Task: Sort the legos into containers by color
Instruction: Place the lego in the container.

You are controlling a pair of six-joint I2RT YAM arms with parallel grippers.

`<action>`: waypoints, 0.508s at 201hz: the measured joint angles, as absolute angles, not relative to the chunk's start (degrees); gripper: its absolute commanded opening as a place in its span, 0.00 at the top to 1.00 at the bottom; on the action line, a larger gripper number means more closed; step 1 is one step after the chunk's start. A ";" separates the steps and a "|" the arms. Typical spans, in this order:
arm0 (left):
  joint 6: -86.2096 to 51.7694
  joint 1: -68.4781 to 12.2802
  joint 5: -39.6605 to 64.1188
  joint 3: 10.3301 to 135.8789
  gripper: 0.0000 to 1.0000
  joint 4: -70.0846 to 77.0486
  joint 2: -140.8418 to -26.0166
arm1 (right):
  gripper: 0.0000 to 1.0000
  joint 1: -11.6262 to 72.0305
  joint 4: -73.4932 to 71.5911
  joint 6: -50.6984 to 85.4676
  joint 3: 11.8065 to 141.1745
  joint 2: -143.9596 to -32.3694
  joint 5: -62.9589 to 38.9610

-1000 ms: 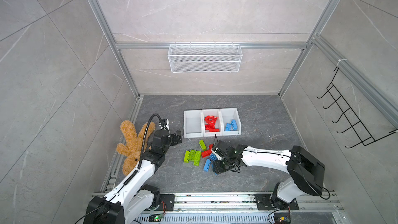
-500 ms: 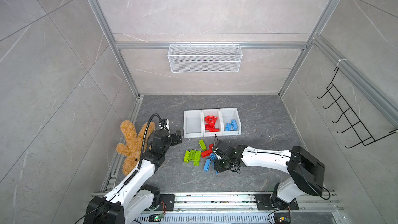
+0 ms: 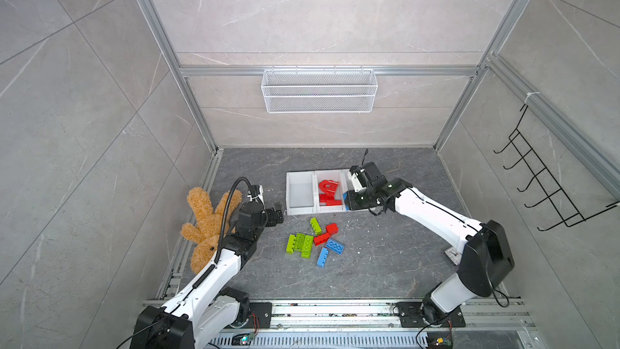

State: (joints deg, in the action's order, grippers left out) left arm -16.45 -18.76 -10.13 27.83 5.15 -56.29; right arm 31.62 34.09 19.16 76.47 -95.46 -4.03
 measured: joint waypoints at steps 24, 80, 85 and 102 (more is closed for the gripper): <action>-16.45 -18.76 -10.13 27.83 0.01 5.15 -56.05 | 0.73 27.99 34.33 16.80 80.53 -101.86 -2.94; -16.43 -18.76 -10.31 27.83 0.01 5.15 -55.29 | 0.44 25.06 34.33 14.55 83.55 -108.71 -2.31; -16.43 -18.76 -10.31 27.83 0.01 5.17 -55.29 | 0.43 24.99 34.33 14.74 83.57 -108.71 -2.24; -16.43 -18.76 -10.31 27.83 0.01 5.15 -55.29 | 0.43 24.82 34.30 13.93 83.66 -108.64 -2.13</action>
